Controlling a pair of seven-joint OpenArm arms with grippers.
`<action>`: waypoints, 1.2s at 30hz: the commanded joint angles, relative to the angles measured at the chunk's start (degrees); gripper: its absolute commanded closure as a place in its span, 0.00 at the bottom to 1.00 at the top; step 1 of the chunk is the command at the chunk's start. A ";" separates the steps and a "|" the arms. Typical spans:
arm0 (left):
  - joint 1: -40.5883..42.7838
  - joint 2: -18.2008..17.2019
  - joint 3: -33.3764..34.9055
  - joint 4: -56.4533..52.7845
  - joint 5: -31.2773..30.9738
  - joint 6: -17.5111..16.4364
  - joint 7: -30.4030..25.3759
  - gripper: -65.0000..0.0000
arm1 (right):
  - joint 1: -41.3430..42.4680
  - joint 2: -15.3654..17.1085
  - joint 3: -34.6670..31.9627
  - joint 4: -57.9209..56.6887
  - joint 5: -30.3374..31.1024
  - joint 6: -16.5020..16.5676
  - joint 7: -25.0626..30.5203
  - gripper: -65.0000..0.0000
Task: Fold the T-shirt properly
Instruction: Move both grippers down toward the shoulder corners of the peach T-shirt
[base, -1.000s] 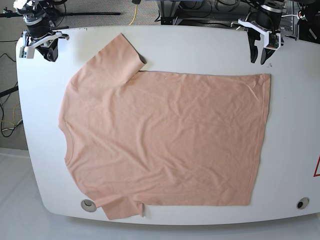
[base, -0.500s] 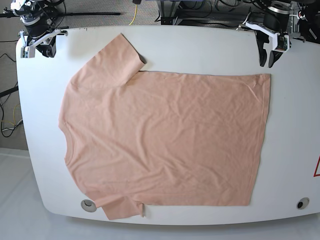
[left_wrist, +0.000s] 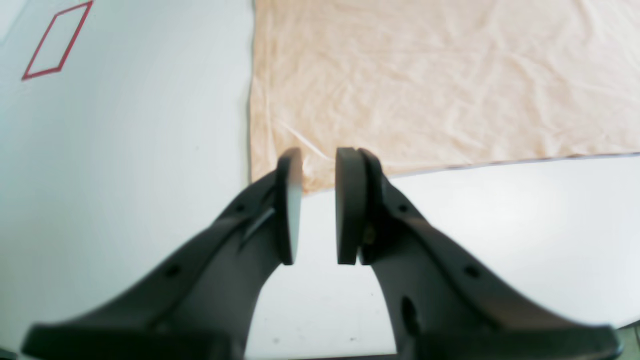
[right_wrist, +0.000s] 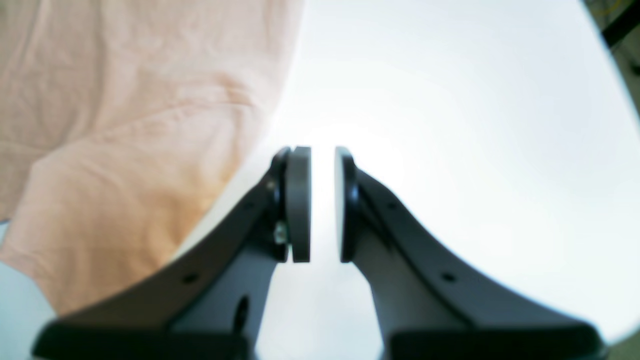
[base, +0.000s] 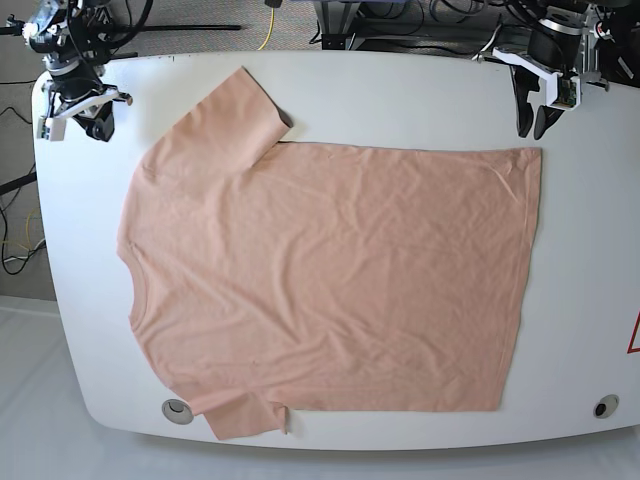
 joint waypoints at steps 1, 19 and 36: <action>0.52 -0.17 0.02 0.72 0.61 0.22 -1.37 0.84 | 0.30 0.83 0.03 -0.25 1.39 1.09 1.22 0.88; -1.68 0.35 0.98 0.55 1.35 0.00 3.85 0.78 | -0.84 2.50 -2.73 -5.39 0.48 1.13 0.84 0.76; -3.93 0.32 -0.14 -0.59 -0.10 -0.15 6.74 0.70 | 0.21 1.71 -4.72 -3.93 -0.82 1.04 0.65 0.75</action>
